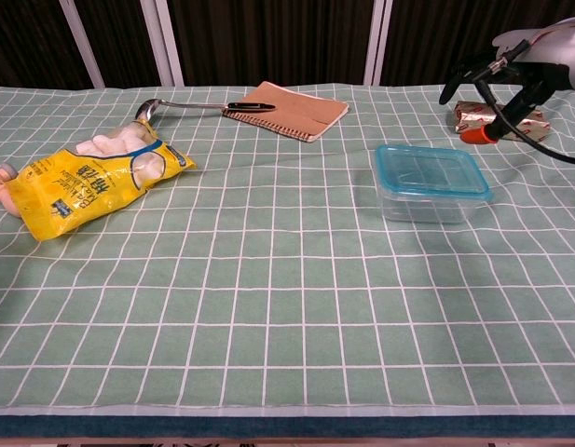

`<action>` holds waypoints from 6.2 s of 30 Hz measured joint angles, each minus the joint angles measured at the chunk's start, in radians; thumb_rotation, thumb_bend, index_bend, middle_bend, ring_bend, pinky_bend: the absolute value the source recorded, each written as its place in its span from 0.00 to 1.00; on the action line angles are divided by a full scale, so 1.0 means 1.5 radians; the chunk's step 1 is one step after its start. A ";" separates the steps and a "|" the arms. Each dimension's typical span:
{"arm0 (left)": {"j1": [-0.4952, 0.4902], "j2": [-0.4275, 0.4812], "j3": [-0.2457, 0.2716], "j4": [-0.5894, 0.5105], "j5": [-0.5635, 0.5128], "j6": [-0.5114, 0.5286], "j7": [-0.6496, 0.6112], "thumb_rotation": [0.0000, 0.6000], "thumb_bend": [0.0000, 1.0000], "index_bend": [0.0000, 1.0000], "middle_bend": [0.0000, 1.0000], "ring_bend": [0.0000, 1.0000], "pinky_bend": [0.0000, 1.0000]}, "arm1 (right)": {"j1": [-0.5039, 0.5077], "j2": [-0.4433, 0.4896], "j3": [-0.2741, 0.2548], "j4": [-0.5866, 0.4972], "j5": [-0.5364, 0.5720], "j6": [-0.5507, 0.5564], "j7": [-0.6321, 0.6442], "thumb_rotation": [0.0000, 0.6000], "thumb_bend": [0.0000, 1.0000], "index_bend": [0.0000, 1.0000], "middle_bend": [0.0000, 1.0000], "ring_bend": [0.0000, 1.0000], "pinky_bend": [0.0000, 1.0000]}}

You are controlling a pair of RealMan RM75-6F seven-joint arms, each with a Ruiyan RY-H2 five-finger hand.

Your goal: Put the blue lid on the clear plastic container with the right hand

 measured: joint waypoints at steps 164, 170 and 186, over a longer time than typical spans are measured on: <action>-0.008 0.010 -0.008 -0.010 -0.036 -0.012 0.003 1.00 0.36 0.14 0.00 0.00 0.00 | 0.034 -0.225 0.019 0.274 -0.024 -0.154 0.001 1.00 0.50 0.68 0.00 0.00 0.00; -0.008 0.010 -0.009 -0.010 -0.038 -0.012 0.002 1.00 0.36 0.14 0.00 0.00 0.00 | 0.035 -0.216 0.032 0.266 -0.026 -0.144 0.010 1.00 0.50 0.68 0.00 0.00 0.00; -0.010 0.011 -0.013 -0.012 -0.049 -0.015 0.001 1.00 0.36 0.14 0.00 0.00 0.00 | 0.065 -0.194 0.073 0.315 0.007 -0.172 0.027 1.00 0.50 0.68 0.00 0.00 0.00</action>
